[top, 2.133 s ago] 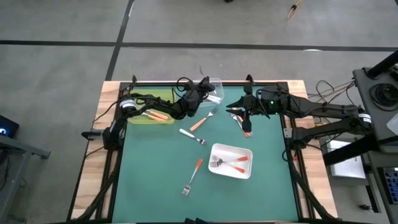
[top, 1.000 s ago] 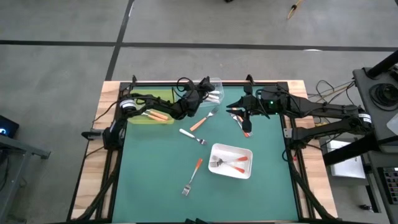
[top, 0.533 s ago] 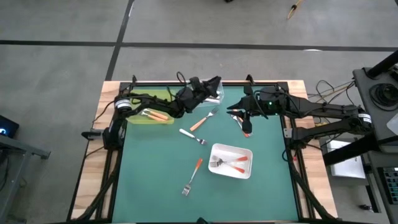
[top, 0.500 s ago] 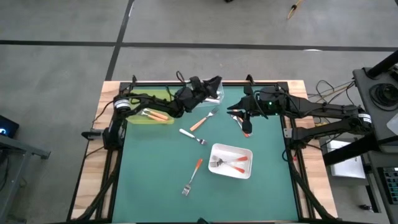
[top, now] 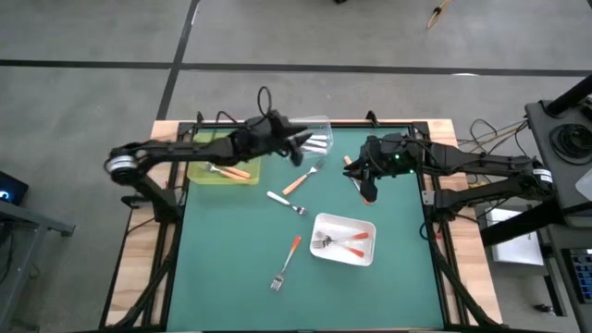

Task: Sort silverware by color (type)
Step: Put the light orange into the yellow bin

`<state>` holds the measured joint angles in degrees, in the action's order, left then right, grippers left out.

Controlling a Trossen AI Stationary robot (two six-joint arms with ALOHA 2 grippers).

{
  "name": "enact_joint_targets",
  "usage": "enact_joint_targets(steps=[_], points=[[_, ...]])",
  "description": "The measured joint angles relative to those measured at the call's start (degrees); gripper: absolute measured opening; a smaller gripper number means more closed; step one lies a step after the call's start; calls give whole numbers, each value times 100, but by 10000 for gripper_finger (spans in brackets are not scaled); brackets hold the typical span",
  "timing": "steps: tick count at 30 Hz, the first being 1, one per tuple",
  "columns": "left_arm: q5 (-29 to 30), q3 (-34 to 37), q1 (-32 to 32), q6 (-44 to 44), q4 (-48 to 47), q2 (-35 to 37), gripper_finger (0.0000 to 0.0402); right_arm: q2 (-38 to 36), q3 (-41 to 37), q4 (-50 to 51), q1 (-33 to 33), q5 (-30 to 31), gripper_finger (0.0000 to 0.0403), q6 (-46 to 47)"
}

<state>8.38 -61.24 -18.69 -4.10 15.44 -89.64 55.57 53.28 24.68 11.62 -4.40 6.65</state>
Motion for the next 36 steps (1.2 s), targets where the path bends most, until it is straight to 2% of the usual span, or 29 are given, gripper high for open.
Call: enact_joint_targets(steps=[5,8,15,22,30,33,36], points=[[0,-21,64,5,-2257,584,112,0,-2,305,0,4,63,691],[4,-21,140,-216,-3180,760,112,10,-7,495,-17,8,63,1115],[4,-21,533,-945,-3949,826,112,131,-33,841,-242,180,63,1809],[2,-21,1175,-1918,-5011,832,112,131,-110,1750,-594,886,63,2404],[32,-21,2045,-3020,-6474,832,112,125,-642,1651,-1375,1358,63,2596],[315,-21,2341,-3475,-6908,832,112,111,-783,1593,-1696,1723,63,2631],[726,-21,2519,-4060,-7417,832,112,3,-855,1294,-2095,1998,63,2277]])
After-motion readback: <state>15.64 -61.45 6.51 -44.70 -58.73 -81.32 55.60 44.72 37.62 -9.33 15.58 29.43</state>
